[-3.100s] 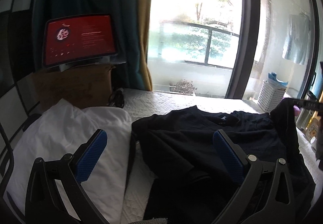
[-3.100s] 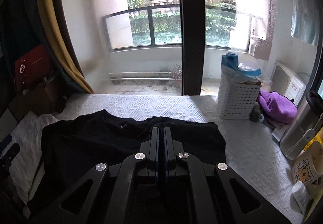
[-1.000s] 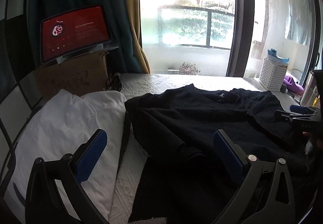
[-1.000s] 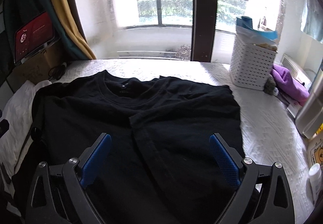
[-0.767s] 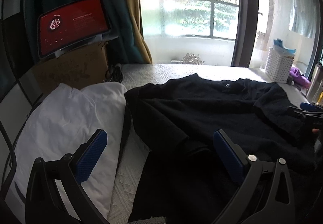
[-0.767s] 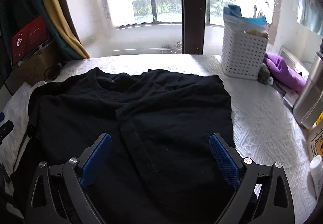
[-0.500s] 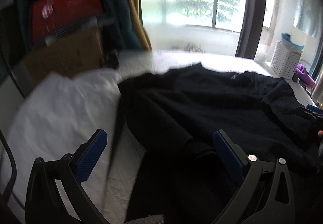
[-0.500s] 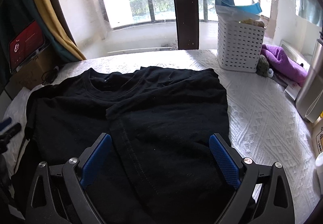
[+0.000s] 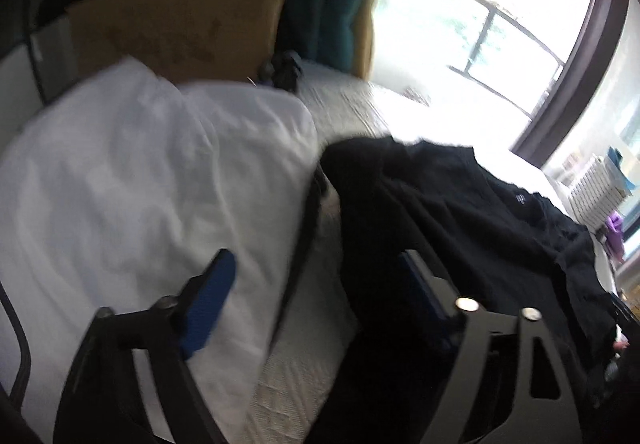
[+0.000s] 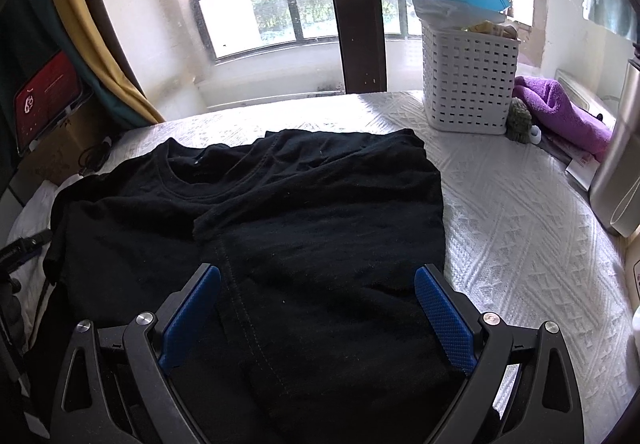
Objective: Fold small clothes
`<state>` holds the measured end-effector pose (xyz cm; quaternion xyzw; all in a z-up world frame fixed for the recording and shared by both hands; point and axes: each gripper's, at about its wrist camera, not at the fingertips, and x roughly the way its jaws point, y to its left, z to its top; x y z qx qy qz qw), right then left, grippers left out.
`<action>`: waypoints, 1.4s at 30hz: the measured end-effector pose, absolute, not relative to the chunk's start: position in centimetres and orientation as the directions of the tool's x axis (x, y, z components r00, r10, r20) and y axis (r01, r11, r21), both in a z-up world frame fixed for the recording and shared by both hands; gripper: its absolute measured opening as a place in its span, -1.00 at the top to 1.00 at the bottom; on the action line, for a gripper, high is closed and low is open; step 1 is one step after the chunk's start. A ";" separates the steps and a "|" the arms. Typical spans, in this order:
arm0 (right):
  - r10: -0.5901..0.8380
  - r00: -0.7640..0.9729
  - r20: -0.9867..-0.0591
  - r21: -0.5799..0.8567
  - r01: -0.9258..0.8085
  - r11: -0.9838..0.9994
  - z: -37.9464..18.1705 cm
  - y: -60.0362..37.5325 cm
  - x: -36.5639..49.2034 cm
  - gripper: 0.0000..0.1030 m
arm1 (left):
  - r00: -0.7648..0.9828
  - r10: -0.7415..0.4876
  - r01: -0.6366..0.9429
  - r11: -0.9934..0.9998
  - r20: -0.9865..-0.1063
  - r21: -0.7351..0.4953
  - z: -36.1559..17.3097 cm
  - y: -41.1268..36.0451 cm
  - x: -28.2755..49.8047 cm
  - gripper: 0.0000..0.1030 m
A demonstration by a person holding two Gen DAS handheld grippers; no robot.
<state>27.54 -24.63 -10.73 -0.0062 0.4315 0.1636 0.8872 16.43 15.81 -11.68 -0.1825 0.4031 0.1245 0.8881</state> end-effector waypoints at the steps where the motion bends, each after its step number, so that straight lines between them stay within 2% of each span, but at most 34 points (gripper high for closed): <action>1: 0.283 0.574 -0.768 0.128 -0.296 0.947 -10.7 -24.6 27.5 -0.91 | 0.640 0.049 -0.342 0.912 -0.767 -0.228 -11.9 15.4 16.6 -0.35; 4: 0.274 0.576 -0.770 0.120 -0.291 0.949 -10.7 -24.6 27.5 -0.91 | 0.628 -0.039 -0.264 0.929 -0.777 -0.260 -12.9 14.1 17.3 -0.21; 6: 0.270 0.577 -0.771 0.116 -0.290 0.950 -10.6 -24.5 27.4 -0.91 | 0.635 -0.068 -0.246 0.926 -0.770 -0.285 -13.4 14.0 17.6 0.01; 7: 0.268 0.579 -0.770 0.113 -0.290 0.950 -10.5 -24.5 27.3 -0.91 | 0.643 -0.076 -0.243 0.924 -0.762 -0.297 -13.3 14.1 17.7 0.16; 8: 0.267 0.581 -0.769 0.110 -0.290 0.951 -10.4 -24.5 27.3 -0.91 | 0.641 -0.109 -0.230 0.917 -0.760 -0.326 -13.4 14.1 17.9 0.50; 9: 0.265 0.583 -0.768 0.107 -0.291 0.951 -10.2 -24.4 27.1 -0.91 | 0.640 -0.140 -0.212 0.913 -0.755 -0.349 -13.2 14.1 17.9 0.66; 11: 0.262 0.587 -0.766 0.103 -0.291 0.951 -10.1 -24.4 27.0 -0.91 | 0.654 -0.116 -0.195 0.929 -0.747 -0.315 -12.5 13.6 17.7 0.89; 21: 0.251 0.596 -0.763 0.090 -0.286 0.954 -9.5 -24.2 26.4 -0.91 | 0.720 0.012 -0.211 0.956 -0.694 -0.202 -8.2 16.2 16.9 0.90; 36: 0.268 0.612 -0.744 0.109 -0.285 0.952 -8.5 -24.3 25.1 -0.91 | 0.795 0.078 -0.194 0.972 -0.602 -0.130 -1.0 21.2 18.8 0.92; 40: 0.270 0.619 -0.738 0.117 -0.276 0.954 -8.2 -25.0 25.0 -0.91 | 0.785 0.002 -0.156 0.968 -0.619 -0.195 0.1 21.9 19.5 0.92; 42: 0.271 0.621 -0.736 0.124 -0.270 0.955 -8.3 -25.4 24.9 -0.91 | 0.784 -0.032 -0.109 0.976 -0.620 -0.188 0.8 20.7 19.6 0.92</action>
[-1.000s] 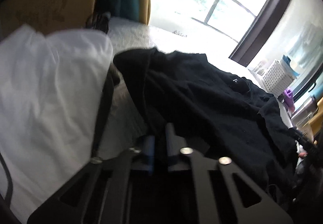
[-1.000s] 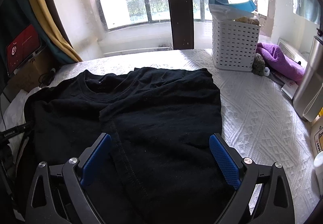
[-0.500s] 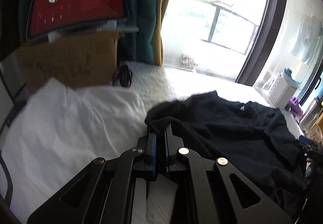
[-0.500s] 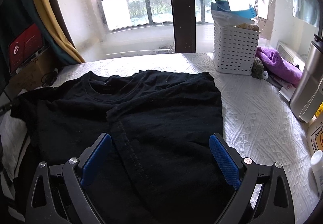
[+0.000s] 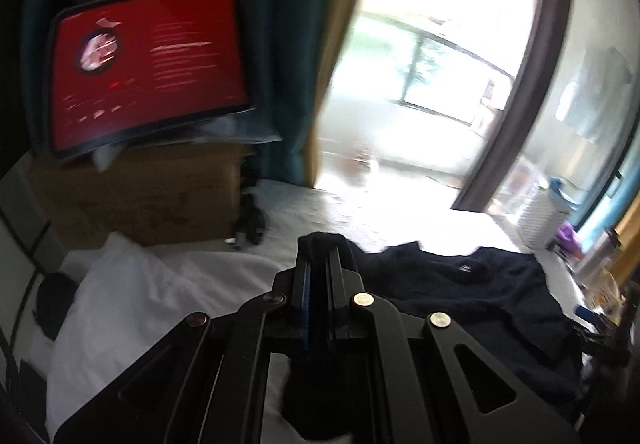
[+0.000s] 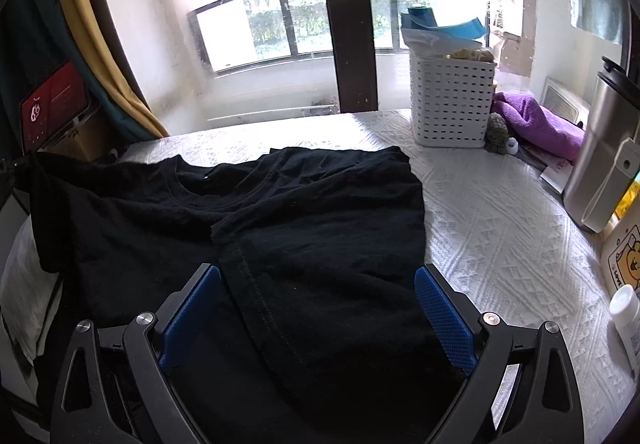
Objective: Fold small clothes
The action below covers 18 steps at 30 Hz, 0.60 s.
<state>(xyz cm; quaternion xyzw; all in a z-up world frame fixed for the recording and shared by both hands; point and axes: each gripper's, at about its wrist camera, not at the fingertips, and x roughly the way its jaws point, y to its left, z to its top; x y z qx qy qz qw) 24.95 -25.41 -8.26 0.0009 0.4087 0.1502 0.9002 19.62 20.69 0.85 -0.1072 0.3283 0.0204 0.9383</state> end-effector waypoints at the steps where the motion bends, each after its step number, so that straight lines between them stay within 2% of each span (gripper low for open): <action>1: 0.273 0.620 -0.735 0.130 -0.265 0.955 -8.3 -25.6 24.9 -0.91 | 0.784 -0.041 -0.087 0.981 -0.620 -0.175 1.2 19.8 19.7 0.92; 11: 0.292 0.626 -0.723 0.172 -0.246 0.954 -8.8 -27.8 24.4 -0.91 | 0.728 -0.214 0.168 0.977 -0.651 -0.134 2.3 8.9 21.6 0.92; 18: 0.273 0.636 -0.722 0.184 -0.203 0.962 -9.1 -30.5 24.0 -0.91 | 0.602 -0.315 0.283 0.943 -0.734 -0.173 -1.9 2.3 24.4 0.91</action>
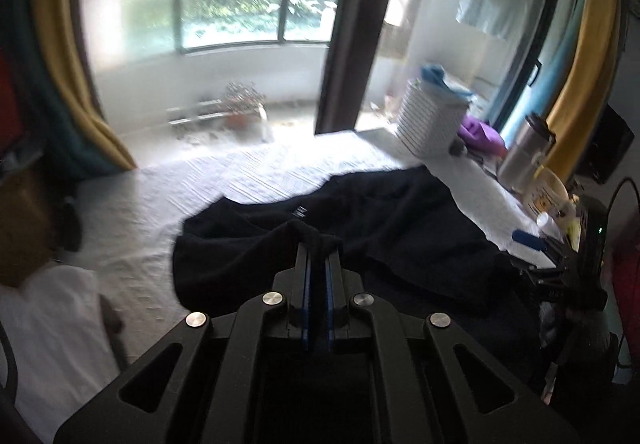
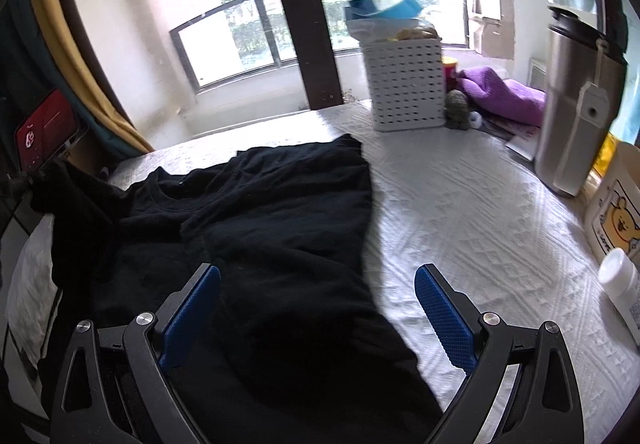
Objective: Fold small clothes
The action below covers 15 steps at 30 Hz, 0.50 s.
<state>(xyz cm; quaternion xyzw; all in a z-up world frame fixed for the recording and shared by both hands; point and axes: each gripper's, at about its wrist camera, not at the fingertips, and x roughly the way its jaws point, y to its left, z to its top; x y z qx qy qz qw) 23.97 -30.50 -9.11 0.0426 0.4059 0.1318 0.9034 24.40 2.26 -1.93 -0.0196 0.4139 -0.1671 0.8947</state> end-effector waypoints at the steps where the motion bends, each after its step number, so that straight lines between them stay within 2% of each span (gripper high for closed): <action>1: 0.269 0.636 -0.723 0.184 -0.199 0.963 -9.2 -30.8 23.9 -0.91 | 0.581 -0.327 0.297 0.938 -0.745 -0.181 -2.5 1.5 24.7 0.91; 2: 0.268 0.636 -0.724 0.185 -0.195 0.963 -9.2 -31.0 23.9 -0.91 | 0.560 -0.339 0.311 0.932 -0.756 -0.188 -3.0 1.0 24.9 0.90; 4: 0.265 0.635 -0.726 0.186 -0.189 0.964 -9.4 -31.5 23.9 -0.91 | 0.523 -0.364 0.323 0.921 -0.771 -0.216 -4.0 0.3 25.3 0.73; 6: 0.265 0.634 -0.726 0.189 -0.186 0.964 -9.5 -31.8 23.9 -0.91 | 0.520 -0.395 0.321 0.912 -0.757 -0.256 -4.1 0.6 24.8 -0.08; 7: 0.265 0.634 -0.727 0.191 -0.185 0.964 -9.6 -31.9 23.9 -0.91 | 0.529 -0.409 0.321 0.908 -0.744 -0.271 -3.8 1.0 24.2 -0.20; 11: 0.269 0.627 -0.731 0.197 -0.183 0.963 -10.0 -32.0 24.4 -0.91 | 0.571 -0.376 0.289 0.924 -0.730 -0.250 -2.9 3.3 22.2 -0.23; 15: 0.280 0.618 -0.734 0.197 -0.201 0.960 -10.4 -31.3 24.9 -0.91 | 0.566 -0.280 0.203 0.959 -0.776 -0.197 -4.7 6.1 21.5 -0.24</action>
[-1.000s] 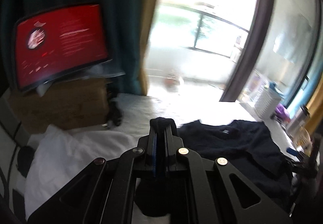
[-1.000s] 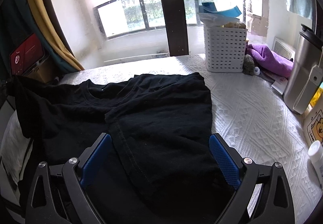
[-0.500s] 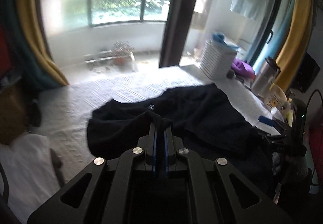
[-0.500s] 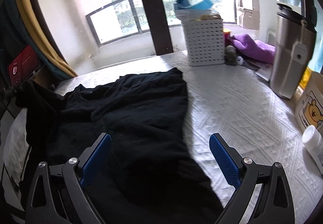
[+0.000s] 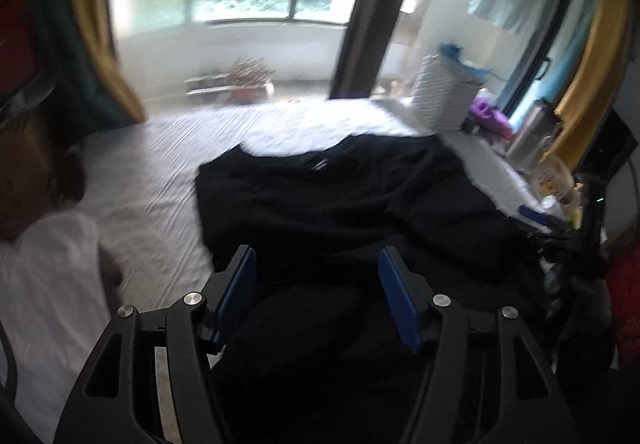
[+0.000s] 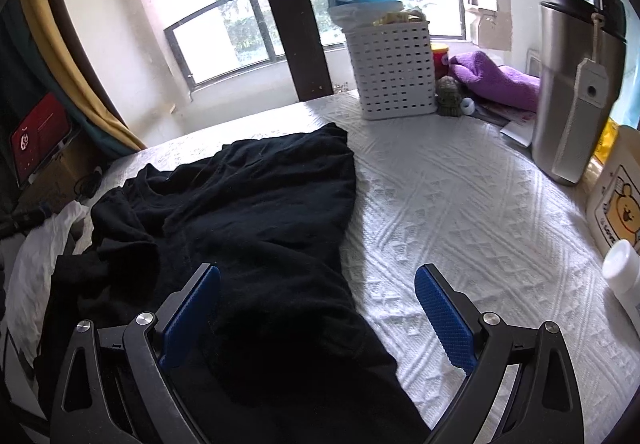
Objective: Fold small clothes
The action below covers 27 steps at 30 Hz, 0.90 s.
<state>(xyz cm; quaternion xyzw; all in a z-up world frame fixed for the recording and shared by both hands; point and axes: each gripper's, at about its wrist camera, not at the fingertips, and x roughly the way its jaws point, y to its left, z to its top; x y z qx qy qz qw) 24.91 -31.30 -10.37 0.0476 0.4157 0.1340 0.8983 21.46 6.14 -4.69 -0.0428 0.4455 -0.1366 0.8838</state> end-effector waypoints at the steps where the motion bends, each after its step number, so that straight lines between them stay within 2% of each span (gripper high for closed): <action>1: 0.283 0.618 -0.733 0.197 -0.206 0.959 -10.4 -31.1 25.0 -0.91 | 0.550 -0.251 0.169 0.968 -0.797 -0.188 -5.8 7.0 21.4 -0.24; 7: 0.282 0.614 -0.737 0.188 -0.215 0.958 -10.3 -30.6 25.2 -0.91 | 0.523 -0.211 0.046 0.974 -0.825 -0.221 -9.8 10.7 20.1 -0.23; 9: 0.278 0.613 -0.740 0.182 -0.215 0.959 -10.3 -30.4 25.2 -0.91 | 0.527 -0.249 0.069 0.965 -0.812 -0.251 -10.0 10.4 19.3 -0.20; 11: 0.276 0.613 -0.740 0.178 -0.218 0.960 -10.1 -30.2 25.2 -0.91 | 0.531 -0.282 0.116 0.958 -0.799 -0.261 -9.9 9.6 18.6 0.03; 14: 0.279 0.616 -0.737 0.174 -0.225 0.959 -9.9 -29.7 25.1 -0.91 | 0.539 -0.314 0.170 0.950 -0.782 -0.264 -9.2 7.9 18.2 0.03; 17: 0.282 0.617 -0.734 0.173 -0.232 0.957 -9.7 -29.3 24.8 -0.91 | 0.548 -0.287 0.192 0.957 -0.786 -0.215 -9.3 6.5 18.3 0.03; 18: 0.284 0.617 -0.734 0.173 -0.234 0.957 -9.6 -29.1 24.6 -0.91 | 0.543 -0.276 0.193 0.960 -0.793 -0.202 -9.5 6.4 18.3 0.13; 19: 0.285 0.617 -0.733 0.172 -0.238 0.956 -9.5 -29.0 24.5 -0.91 | 0.549 -0.263 0.189 0.964 -0.793 -0.189 -9.7 6.3 18.2 0.37; 20: 0.287 0.618 -0.732 0.171 -0.241 0.955 -9.4 -28.9 24.3 -0.91 | 0.554 -0.258 0.192 0.965 -0.792 -0.181 -9.7 6.2 18.0 0.81; 22: 0.287 0.621 -0.729 0.169 -0.243 0.955 -9.2 -28.9 24.0 -0.91 | 0.575 -0.277 0.208 0.959 -0.770 -0.190 -9.0 5.9 17.2 0.82; 23: 0.285 0.621 -0.730 0.167 -0.242 0.956 -9.2 -28.9 23.9 -0.91 | 0.582 -0.297 0.223 0.953 -0.757 -0.203 -8.6 5.6 16.7 0.93; 27: 0.274 0.619 -0.736 0.161 -0.233 0.959 -9.2 -28.9 23.7 -0.91 | 0.612 -0.365 0.319 0.926 -0.701 -0.203 -6.5 3.1 13.9 0.93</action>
